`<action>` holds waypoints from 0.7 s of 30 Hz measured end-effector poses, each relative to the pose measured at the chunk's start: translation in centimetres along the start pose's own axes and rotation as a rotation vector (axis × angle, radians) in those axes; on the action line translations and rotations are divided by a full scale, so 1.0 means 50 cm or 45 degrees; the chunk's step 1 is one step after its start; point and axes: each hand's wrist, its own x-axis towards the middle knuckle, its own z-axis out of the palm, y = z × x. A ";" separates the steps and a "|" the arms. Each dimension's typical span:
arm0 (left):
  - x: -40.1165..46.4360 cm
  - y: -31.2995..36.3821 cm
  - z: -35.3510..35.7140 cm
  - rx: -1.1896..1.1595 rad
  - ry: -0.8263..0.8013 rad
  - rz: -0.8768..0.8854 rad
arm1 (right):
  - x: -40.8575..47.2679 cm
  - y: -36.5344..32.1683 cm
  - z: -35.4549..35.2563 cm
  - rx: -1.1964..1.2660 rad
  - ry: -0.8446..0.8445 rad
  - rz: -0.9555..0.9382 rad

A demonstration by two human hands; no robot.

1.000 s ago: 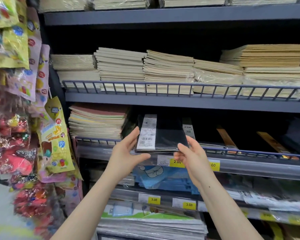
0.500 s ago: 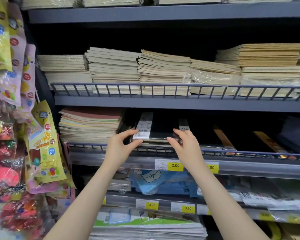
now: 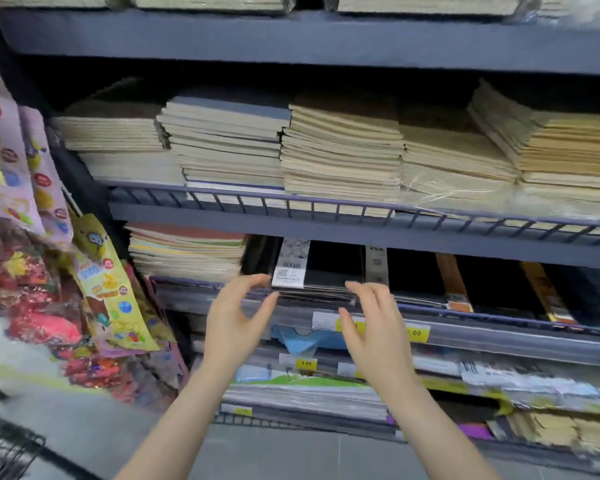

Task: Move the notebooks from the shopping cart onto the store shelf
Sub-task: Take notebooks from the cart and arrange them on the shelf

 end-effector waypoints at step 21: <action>-0.280 0.316 -0.408 0.273 -0.449 -0.451 | -0.166 -0.310 -0.293 -0.102 -0.951 0.167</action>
